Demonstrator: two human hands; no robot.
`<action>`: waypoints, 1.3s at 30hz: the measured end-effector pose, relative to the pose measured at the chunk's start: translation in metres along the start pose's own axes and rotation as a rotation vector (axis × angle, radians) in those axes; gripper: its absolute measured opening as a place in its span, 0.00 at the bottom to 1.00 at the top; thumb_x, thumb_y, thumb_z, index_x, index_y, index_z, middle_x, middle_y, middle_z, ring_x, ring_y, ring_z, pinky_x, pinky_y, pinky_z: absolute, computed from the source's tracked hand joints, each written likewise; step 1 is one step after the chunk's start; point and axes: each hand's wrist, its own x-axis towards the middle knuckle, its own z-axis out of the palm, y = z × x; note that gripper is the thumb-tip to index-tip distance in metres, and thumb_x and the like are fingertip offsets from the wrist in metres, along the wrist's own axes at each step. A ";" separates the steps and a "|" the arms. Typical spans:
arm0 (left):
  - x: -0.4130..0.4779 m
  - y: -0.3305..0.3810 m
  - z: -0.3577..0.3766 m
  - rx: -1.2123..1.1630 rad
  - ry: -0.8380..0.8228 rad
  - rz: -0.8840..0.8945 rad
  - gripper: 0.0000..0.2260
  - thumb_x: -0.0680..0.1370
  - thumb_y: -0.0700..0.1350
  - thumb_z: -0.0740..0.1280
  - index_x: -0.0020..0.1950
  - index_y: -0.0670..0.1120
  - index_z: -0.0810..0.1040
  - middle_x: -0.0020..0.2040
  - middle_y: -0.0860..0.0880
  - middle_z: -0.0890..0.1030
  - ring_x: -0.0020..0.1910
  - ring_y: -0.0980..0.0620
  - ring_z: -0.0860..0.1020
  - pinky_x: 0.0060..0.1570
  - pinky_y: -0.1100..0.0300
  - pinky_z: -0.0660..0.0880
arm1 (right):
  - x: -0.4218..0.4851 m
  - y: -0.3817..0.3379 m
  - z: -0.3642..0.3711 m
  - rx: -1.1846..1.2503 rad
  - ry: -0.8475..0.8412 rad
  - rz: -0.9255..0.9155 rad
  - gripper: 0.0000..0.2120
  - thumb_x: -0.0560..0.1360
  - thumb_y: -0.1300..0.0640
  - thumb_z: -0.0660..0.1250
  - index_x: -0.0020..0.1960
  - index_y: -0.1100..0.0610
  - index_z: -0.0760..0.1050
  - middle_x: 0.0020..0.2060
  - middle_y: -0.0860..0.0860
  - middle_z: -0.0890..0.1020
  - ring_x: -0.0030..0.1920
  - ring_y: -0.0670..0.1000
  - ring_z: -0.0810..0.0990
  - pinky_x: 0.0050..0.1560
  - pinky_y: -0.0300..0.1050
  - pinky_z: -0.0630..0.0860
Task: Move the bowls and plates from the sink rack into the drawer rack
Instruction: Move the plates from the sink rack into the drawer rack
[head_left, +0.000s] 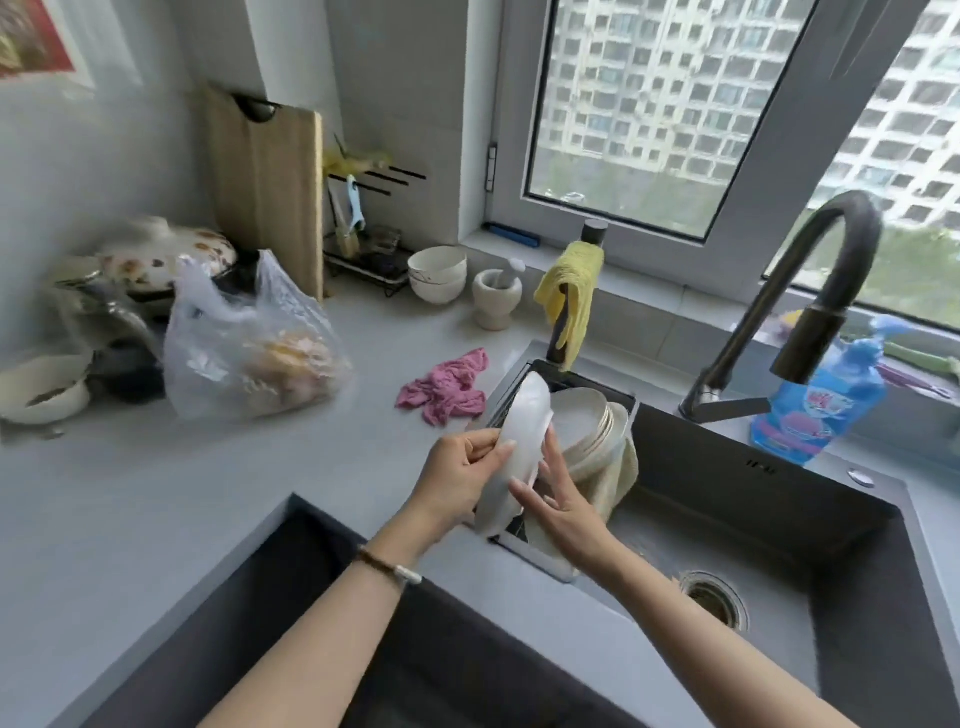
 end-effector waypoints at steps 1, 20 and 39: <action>-0.025 0.002 -0.004 -0.005 0.030 0.000 0.07 0.78 0.45 0.65 0.53 0.51 0.81 0.48 0.51 0.85 0.49 0.51 0.83 0.51 0.55 0.79 | -0.016 -0.003 0.013 0.035 -0.039 -0.020 0.44 0.74 0.46 0.67 0.78 0.42 0.39 0.76 0.40 0.50 0.75 0.41 0.50 0.70 0.37 0.64; -0.584 -0.037 -0.133 -0.201 0.846 -0.164 0.08 0.78 0.42 0.64 0.53 0.48 0.81 0.48 0.46 0.85 0.49 0.46 0.83 0.50 0.49 0.80 | -0.331 -0.046 0.380 -0.059 -1.005 -0.129 0.46 0.73 0.47 0.71 0.77 0.40 0.41 0.75 0.40 0.60 0.73 0.36 0.59 0.72 0.46 0.65; -0.897 -0.194 -0.289 -0.643 1.102 -0.366 0.09 0.77 0.41 0.65 0.56 0.42 0.79 0.53 0.44 0.83 0.52 0.48 0.82 0.49 0.59 0.79 | -0.506 0.002 0.717 -0.216 -1.267 0.129 0.43 0.73 0.49 0.72 0.77 0.38 0.47 0.72 0.38 0.64 0.61 0.32 0.74 0.60 0.34 0.73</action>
